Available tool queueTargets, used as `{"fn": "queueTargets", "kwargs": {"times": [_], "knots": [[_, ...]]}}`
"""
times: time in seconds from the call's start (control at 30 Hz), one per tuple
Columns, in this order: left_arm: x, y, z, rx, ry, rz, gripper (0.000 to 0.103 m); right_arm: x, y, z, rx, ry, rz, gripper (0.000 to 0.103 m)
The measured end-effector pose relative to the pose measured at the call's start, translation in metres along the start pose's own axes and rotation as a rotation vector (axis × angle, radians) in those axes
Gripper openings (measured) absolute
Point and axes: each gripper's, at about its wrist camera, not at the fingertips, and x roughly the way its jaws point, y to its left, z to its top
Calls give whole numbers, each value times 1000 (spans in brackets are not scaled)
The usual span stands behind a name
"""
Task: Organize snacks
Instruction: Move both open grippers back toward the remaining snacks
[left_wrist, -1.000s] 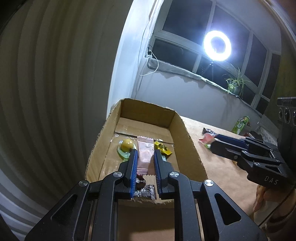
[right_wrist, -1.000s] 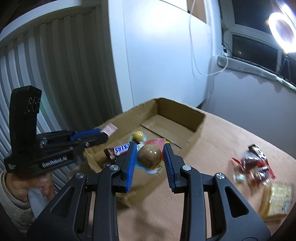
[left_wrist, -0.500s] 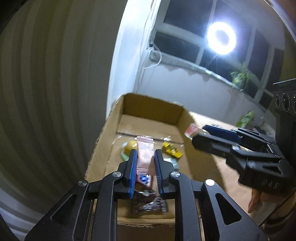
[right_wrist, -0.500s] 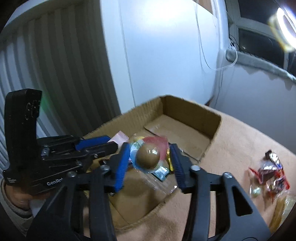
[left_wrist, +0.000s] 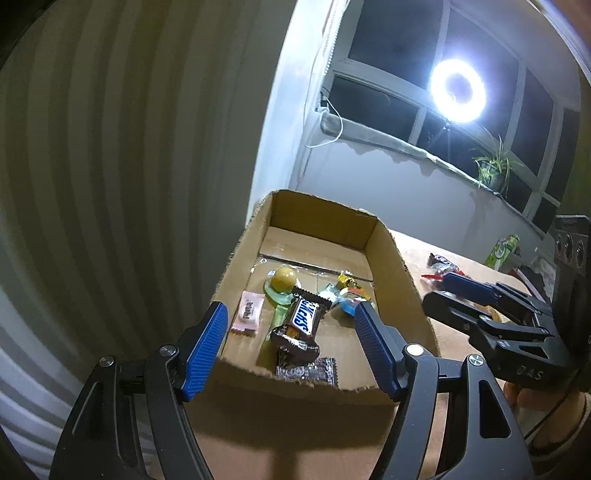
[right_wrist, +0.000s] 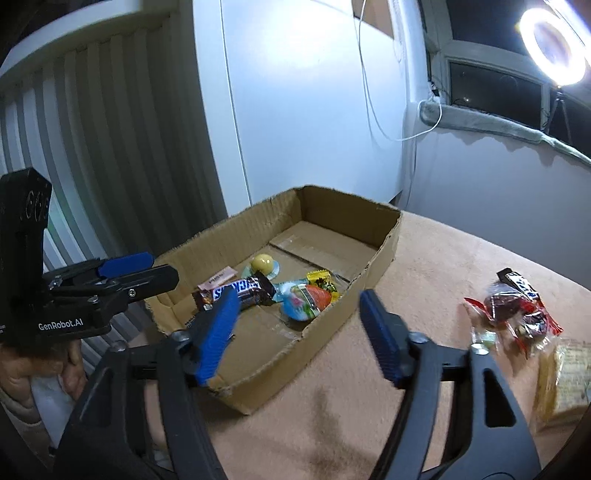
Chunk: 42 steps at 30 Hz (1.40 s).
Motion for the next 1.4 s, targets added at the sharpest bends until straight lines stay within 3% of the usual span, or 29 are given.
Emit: {"fn": "queueTargets", "kwargs": {"times": [0.6,1.4], "knots": [[-35,-50,3,71,-50,2,75,-58,-4,-15,24,-51,0,76],[-13,-162,-1,278,-4,-43,75,-97,-103,-61,215,-73,-52,76]]}}
